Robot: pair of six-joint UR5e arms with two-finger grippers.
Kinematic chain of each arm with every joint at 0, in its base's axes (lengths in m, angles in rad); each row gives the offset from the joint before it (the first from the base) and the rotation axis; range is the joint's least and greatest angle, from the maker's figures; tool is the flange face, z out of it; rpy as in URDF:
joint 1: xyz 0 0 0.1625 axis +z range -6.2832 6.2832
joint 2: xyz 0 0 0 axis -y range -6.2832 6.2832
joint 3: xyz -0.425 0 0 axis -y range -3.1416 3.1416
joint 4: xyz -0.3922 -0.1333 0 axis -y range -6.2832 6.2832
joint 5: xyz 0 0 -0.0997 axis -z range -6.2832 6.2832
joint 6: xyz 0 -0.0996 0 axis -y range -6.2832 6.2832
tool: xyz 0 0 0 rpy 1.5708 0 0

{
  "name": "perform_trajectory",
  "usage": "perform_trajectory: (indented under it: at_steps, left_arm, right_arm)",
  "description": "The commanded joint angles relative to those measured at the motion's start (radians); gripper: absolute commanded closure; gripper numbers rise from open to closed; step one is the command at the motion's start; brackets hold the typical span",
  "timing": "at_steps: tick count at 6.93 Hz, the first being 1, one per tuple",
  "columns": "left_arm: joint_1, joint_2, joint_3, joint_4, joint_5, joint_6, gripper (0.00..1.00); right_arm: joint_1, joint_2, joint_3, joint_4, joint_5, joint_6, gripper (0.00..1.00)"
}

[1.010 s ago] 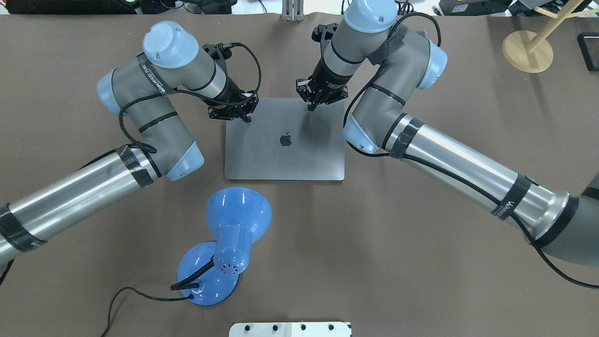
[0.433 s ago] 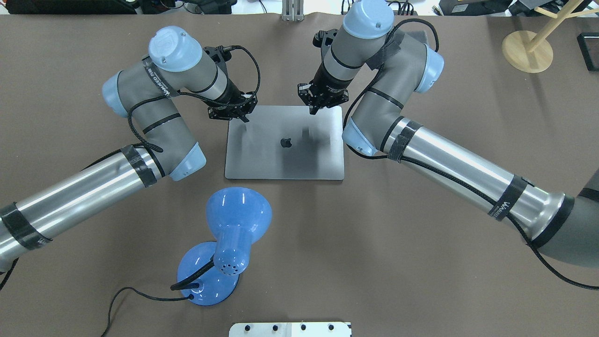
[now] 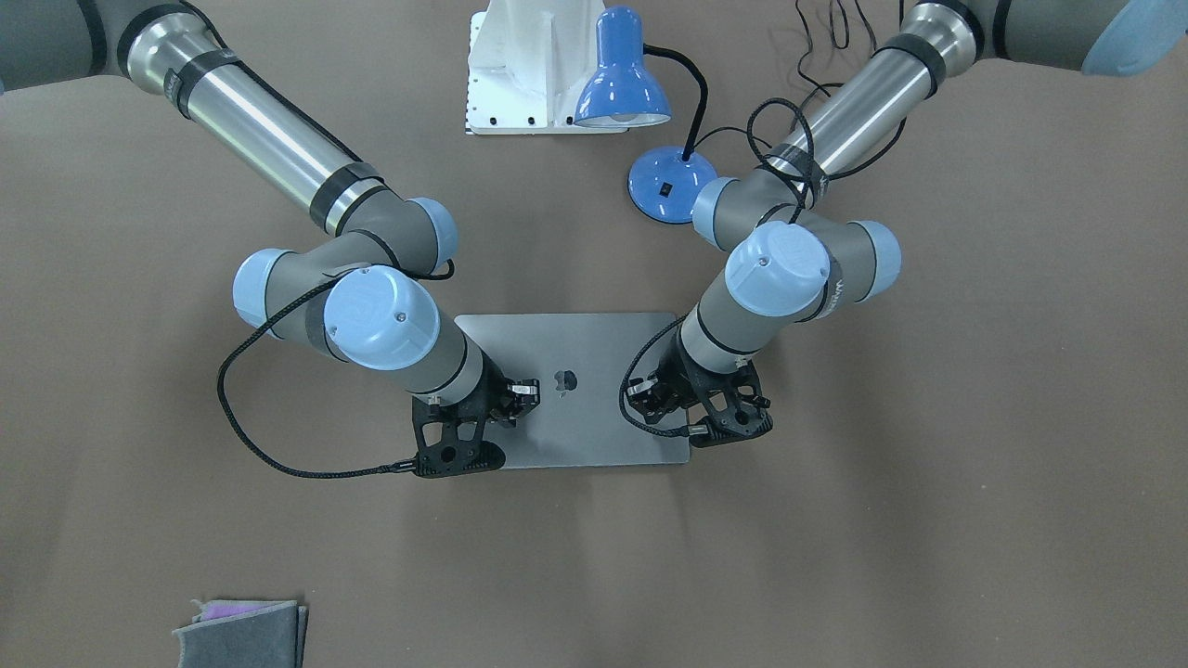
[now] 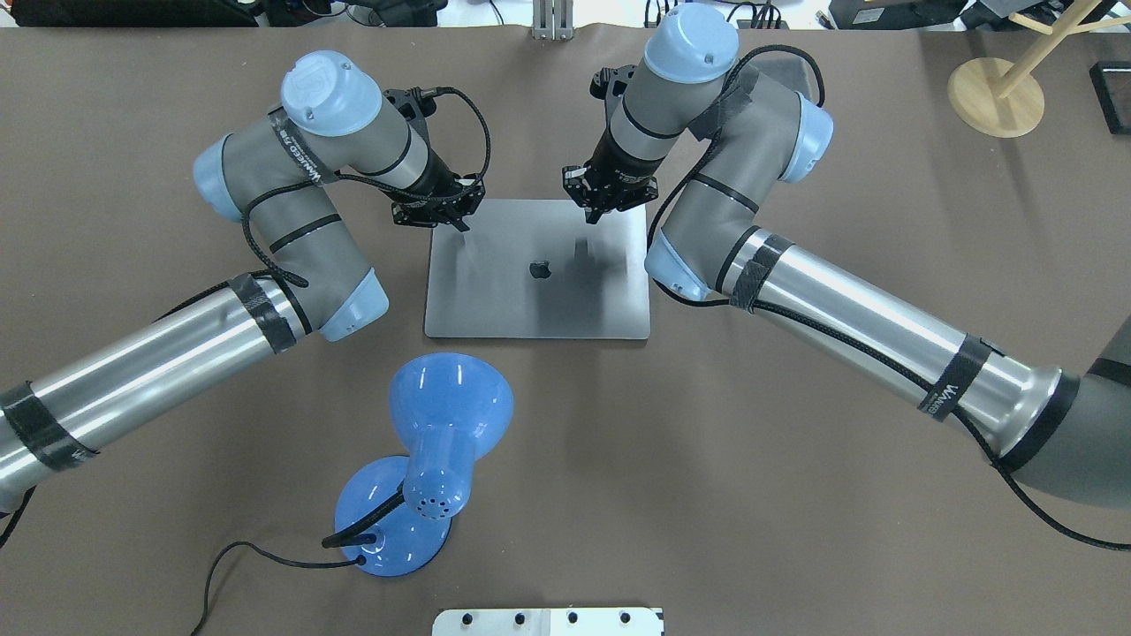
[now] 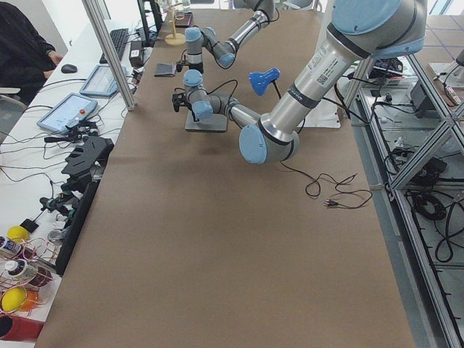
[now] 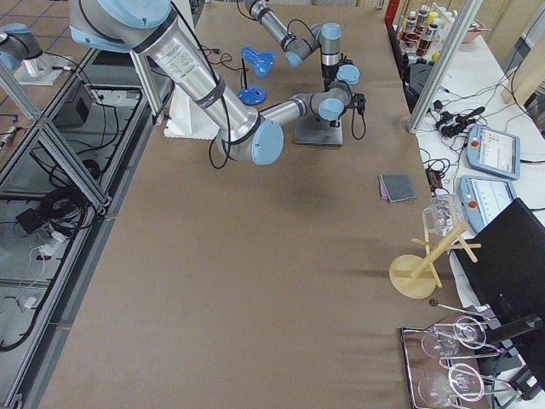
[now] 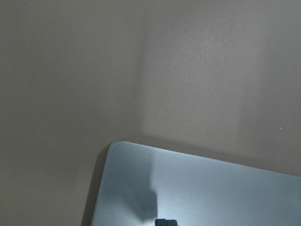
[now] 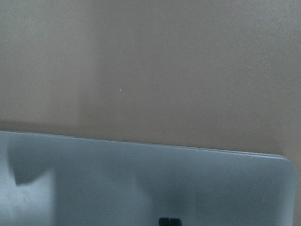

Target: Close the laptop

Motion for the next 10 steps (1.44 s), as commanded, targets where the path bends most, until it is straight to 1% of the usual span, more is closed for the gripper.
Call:
perform_trajectory:
  at_steps: [1,4,5,6,7,8,9,10]
  left_arm:
    - [-0.006,-0.006,-0.004,0.000,-0.005,-0.001,1.00]
    - [-0.017,-0.011,-0.010,0.001,-0.010,-0.006,1.00]
    - [-0.018,-0.011,-0.010,0.001,-0.010,-0.004,1.00]
    - [-0.024,-0.011,-0.013,0.004,-0.010,-0.009,1.00]
    - [-0.033,-0.005,-0.048,0.015,-0.011,-0.013,0.91]
    - [-0.056,0.001,-0.066,0.029,-0.021,-0.038,0.01]
    - [-0.101,0.041,-0.111,0.073,-0.077,-0.029,0.02]
    - [-0.153,0.125,-0.191,0.090,-0.124,0.079,0.02]
  right_arm:
    - [-0.018,-0.001,-0.019,-0.001,-0.017,0.001,1.00]
    - [-0.014,0.000,-0.026,-0.001,-0.012,0.002,1.00]
    - [0.024,0.020,-0.018,-0.003,0.024,0.004,1.00]
    - [0.046,0.023,0.009,-0.009,0.047,0.004,1.00]
    - [0.066,0.025,0.045,-0.024,0.057,0.011,0.20]
    - [0.096,-0.001,0.121,-0.087,0.090,0.002,0.00]
    - [0.136,-0.026,0.173,-0.141,0.107,-0.004,0.00]
    - [0.200,-0.096,0.295,-0.253,0.116,-0.016,0.00]
